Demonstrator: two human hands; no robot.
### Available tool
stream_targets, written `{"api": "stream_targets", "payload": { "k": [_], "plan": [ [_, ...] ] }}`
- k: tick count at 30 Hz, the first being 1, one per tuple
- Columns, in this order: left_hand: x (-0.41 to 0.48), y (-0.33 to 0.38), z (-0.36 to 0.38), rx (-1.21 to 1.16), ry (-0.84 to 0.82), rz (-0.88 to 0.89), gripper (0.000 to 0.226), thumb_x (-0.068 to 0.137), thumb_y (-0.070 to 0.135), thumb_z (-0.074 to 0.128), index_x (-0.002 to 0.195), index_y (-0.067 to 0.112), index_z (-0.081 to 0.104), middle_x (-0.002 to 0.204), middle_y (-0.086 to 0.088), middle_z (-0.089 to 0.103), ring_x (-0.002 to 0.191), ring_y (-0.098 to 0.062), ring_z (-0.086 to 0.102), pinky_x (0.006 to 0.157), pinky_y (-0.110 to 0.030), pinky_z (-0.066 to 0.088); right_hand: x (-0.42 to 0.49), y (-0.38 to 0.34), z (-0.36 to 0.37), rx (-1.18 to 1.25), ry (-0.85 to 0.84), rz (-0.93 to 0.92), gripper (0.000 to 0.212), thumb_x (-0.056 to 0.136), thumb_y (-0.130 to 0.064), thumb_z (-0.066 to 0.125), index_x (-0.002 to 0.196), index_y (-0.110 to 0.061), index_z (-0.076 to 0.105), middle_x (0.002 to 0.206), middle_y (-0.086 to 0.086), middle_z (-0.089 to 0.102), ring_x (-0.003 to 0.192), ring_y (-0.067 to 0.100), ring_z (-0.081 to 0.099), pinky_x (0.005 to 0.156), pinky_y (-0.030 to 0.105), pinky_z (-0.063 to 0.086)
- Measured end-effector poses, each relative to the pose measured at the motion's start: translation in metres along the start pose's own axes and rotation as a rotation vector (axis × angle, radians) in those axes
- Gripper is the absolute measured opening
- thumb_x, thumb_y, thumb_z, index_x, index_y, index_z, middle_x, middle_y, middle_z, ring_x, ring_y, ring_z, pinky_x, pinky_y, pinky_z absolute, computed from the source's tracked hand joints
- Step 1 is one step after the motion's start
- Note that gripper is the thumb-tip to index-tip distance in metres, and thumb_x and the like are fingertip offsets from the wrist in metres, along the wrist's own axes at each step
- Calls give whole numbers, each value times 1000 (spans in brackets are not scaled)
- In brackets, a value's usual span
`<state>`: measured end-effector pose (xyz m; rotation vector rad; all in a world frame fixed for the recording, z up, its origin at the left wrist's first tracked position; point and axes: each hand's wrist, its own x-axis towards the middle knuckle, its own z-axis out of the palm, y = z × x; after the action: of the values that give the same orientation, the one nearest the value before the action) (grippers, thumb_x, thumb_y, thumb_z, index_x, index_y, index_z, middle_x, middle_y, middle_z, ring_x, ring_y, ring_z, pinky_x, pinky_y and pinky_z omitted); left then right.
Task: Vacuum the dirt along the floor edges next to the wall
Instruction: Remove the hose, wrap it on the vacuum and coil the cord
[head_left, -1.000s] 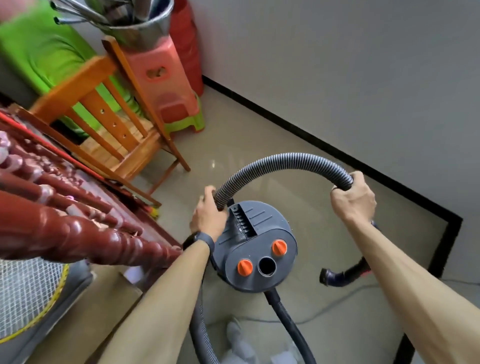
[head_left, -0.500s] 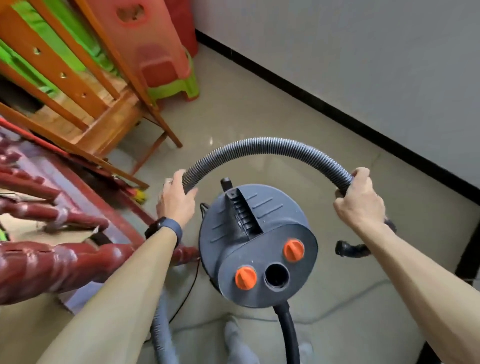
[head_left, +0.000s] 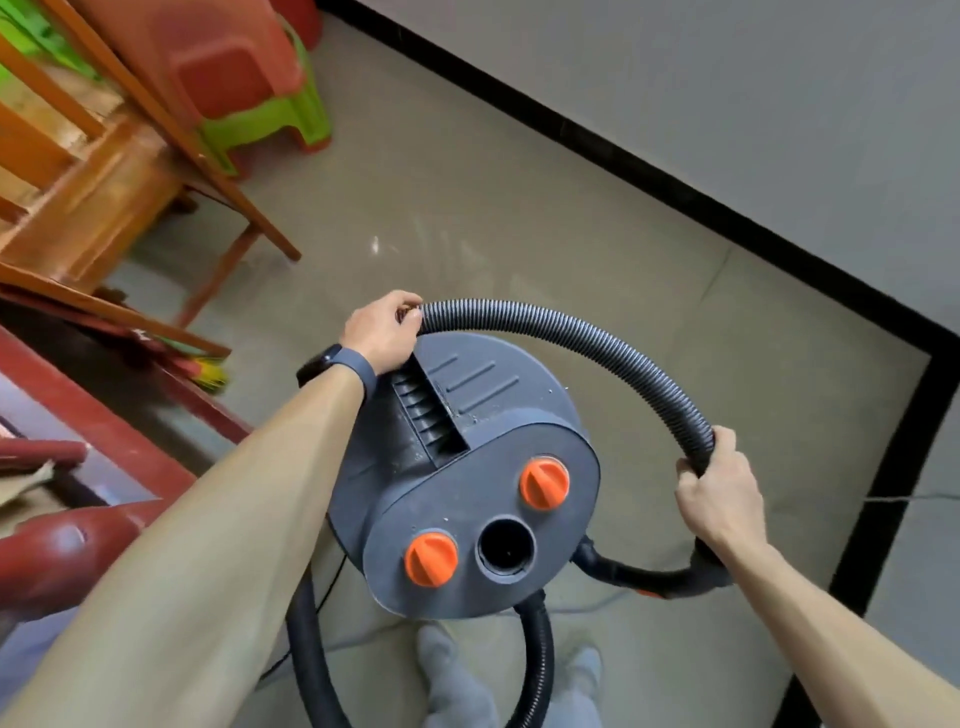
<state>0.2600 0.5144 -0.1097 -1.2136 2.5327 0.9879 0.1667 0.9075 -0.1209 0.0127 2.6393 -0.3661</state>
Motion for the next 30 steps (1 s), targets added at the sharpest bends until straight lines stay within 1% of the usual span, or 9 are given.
{"api": "stream_targets", "payload": {
  "k": [5, 9, 12, 16, 19, 22, 24, 26, 30],
  "plan": [
    [-7, -5, 17, 46, -17, 56, 43, 100, 35, 43, 143, 31, 49, 146, -7, 50, 135, -30, 44, 112, -37, 33, -19, 38, 25, -3, -60, 89, 39, 100, -23, 52, 136, -22, 38, 117, 19, 56, 102, 46, 60, 89, 51, 47],
    [-43, -16, 20, 34, 109, -71, 54, 96, 52, 41, 145, 31, 45, 150, -6, 45, 137, -31, 41, 114, -41, 32, -23, 69, 11, 19, -58, 212, 42, 100, -25, 52, 138, -19, 35, 125, 23, 56, 109, 49, 58, 95, 54, 46],
    [-60, -15, 27, 0, 124, -110, 60, 97, 55, 36, 149, 25, 41, 156, -7, 37, 143, -30, 33, 118, -44, 26, -22, 94, -13, -10, -50, 286, 44, 100, -26, 52, 139, -19, 33, 126, 25, 56, 111, 50, 58, 96, 55, 46],
    [-84, -13, 39, 58, 95, -141, 66, 91, 69, 28, 148, 36, 35, 160, -3, 28, 147, -31, 24, 117, -55, 22, -37, 111, -34, -48, -119, 224, 40, 99, -26, 52, 133, -20, 33, 114, 19, 59, 99, 43, 59, 87, 49, 50],
    [-112, -12, 43, 3, 96, -256, 69, 91, 72, 32, 151, 38, 31, 163, -4, 21, 150, -28, 19, 120, -54, 16, -50, 112, -49, -50, -200, 182, 34, 97, -24, 54, 125, -22, 35, 102, 14, 61, 90, 39, 59, 79, 42, 48],
    [-152, -6, 47, -1, 99, -289, 69, 94, 70, 34, 154, 38, 24, 165, -3, 16, 151, -28, 12, 120, -55, 12, -64, 112, -64, -19, -264, 206, 35, 91, -30, 59, 118, -23, 38, 96, 11, 66, 85, 37, 66, 80, 42, 52],
    [-185, 2, 53, 23, 54, -287, 69, 95, 69, 35, 155, 38, 19, 166, 1, 8, 152, -28, 4, 119, -59, 9, -73, 110, -70, 91, -280, 225, 34, 89, -33, 64, 113, -21, 43, 93, 8, 68, 74, 32, 71, 82, 45, 57],
    [-219, 9, 60, 68, -37, -294, 77, 92, 74, 34, 156, 35, 18, 167, 3, 2, 152, -29, 0, 118, -62, 10, -85, 103, -73, 296, -279, 259, 29, 89, -28, 69, 108, -18, 48, 92, 7, 68, 63, 26, 69, 76, 47, 61],
    [-255, 5, 62, 192, -150, -269, 88, 83, 81, 42, 155, 39, 13, 166, 8, -9, 152, -27, -3, 115, -65, 16, -110, 81, -69, 662, -377, 342, 22, 94, -10, 68, 98, -12, 47, 83, 12, 58, 52, 21, 52, 52, 32, 47]
  ]
}}
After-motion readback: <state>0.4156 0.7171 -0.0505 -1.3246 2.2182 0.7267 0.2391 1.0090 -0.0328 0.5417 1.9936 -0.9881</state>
